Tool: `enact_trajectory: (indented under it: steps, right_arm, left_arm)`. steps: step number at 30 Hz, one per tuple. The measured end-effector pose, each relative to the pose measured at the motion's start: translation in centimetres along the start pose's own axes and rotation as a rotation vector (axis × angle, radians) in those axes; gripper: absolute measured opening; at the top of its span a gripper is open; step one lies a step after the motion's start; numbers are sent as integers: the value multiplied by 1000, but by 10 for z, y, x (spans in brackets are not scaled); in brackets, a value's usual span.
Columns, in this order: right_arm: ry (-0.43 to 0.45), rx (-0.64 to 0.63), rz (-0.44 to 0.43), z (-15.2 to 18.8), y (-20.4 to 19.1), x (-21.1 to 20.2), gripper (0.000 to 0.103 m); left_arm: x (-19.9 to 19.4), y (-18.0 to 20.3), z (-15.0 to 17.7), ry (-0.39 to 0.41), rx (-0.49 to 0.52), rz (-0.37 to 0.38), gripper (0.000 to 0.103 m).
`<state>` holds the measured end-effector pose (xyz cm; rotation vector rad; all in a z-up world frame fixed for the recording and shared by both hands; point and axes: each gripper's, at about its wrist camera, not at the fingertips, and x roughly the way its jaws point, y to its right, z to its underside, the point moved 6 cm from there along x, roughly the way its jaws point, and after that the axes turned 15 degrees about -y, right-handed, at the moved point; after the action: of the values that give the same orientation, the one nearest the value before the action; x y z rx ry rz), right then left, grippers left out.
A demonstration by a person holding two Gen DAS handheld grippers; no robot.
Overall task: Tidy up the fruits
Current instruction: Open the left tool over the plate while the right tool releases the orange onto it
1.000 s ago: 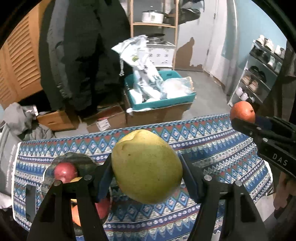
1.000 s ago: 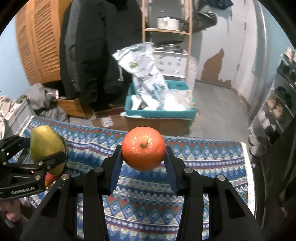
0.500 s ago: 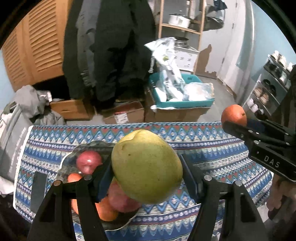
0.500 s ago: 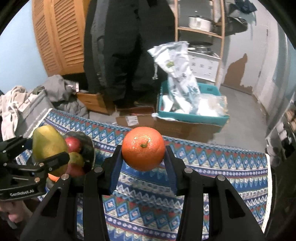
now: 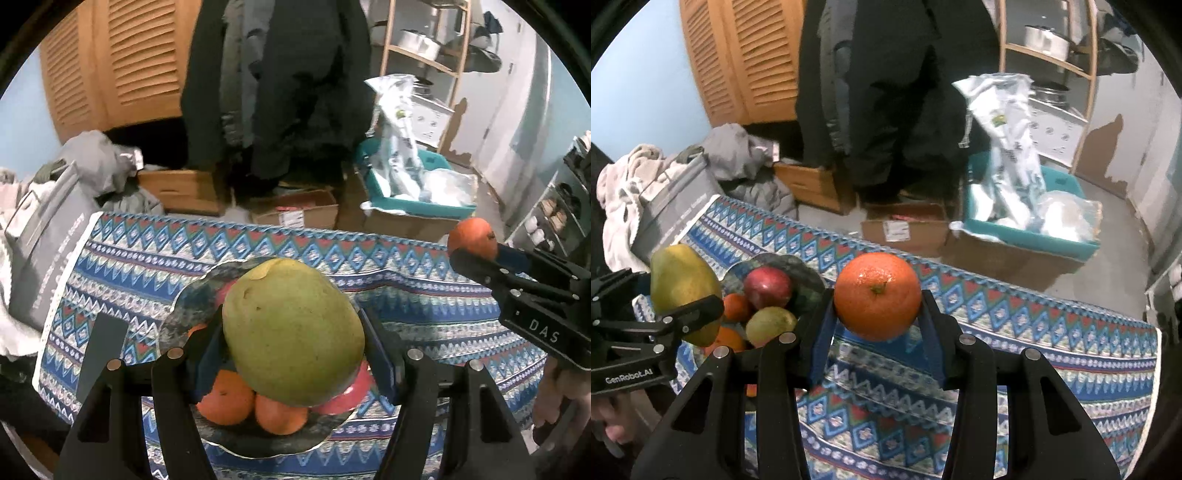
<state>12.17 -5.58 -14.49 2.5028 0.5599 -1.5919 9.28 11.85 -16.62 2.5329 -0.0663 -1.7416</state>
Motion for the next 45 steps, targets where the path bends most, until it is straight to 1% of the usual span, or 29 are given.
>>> enact_trajectory:
  steps: [7, 13, 15, 22, 31, 33, 35, 36, 39, 45]
  right_arm:
    - [-32, -25, -29, -9, -24, 21, 43]
    - [-70, -43, -50, -14, -41, 41, 43]
    - [-86, -51, -53, -14, -46, 50, 43]
    - [-138, -61, -73, -12, -54, 73, 43]
    - [-165, -72, -90, -14, -61, 86, 43]
    - [-170, -75, -94, -15, -63, 88, 43]
    - [-175, -75, -100, -15, -64, 90, 43]
    - [-177, -75, -102, -15, -64, 91, 44]
    - [-184, -76, -116, -15, -66, 94, 44]
    - [-206, -87, -131, -13, -70, 98, 45]
  left_arm:
    - [12, -27, 6, -24, -40, -20, 70]
    - [36, -48, 12, -81, -80, -28, 70]
    - [42, -52, 13, -94, -84, -39, 70]
    - [61, -61, 16, -143, -97, -45, 70]
    - [84, -66, 22, -220, -111, -51, 69]
    - [82, -67, 22, -199, -114, -50, 69]
    - [77, -67, 19, -173, -101, -91, 69]
    - [77, -68, 18, -170, -99, -100, 69]
    - [76, -70, 19, -181, -115, -79, 69]
    - [70, -74, 21, -181, -128, -70, 69]
